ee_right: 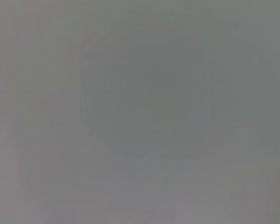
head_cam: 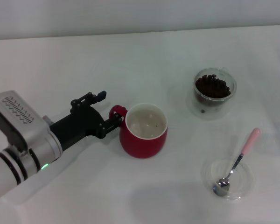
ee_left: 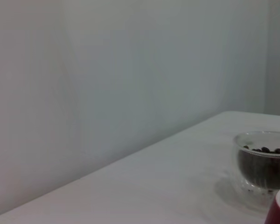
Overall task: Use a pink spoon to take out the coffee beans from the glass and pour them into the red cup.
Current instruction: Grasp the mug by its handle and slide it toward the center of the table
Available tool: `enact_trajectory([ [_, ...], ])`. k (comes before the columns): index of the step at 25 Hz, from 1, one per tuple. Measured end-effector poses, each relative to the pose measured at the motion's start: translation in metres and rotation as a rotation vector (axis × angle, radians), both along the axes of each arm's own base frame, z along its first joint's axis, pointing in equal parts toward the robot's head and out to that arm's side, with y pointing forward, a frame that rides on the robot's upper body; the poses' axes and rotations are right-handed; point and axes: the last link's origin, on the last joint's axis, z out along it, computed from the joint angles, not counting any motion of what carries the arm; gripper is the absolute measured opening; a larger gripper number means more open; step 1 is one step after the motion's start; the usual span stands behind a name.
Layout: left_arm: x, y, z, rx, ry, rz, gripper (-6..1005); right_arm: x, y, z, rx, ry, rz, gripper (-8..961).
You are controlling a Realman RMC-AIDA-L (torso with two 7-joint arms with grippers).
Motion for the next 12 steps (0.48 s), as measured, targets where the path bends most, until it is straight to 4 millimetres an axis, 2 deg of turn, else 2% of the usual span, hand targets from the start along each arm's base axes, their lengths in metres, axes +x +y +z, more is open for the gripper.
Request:
enact_trajectory([
  [4,-0.005,-0.004,0.003,0.023,-0.018,0.018,641,0.000,0.000,0.000,-0.001,-0.003,-0.001,806],
  [8,-0.011,-0.009,0.006,0.042,-0.041,0.043,711,0.000,0.000,0.001,-0.002,-0.008,0.000,806],
  [12,-0.014,-0.014,0.009,0.055,-0.064,0.051,711,0.001,-0.001,0.001,-0.007,-0.015,0.000,806],
])
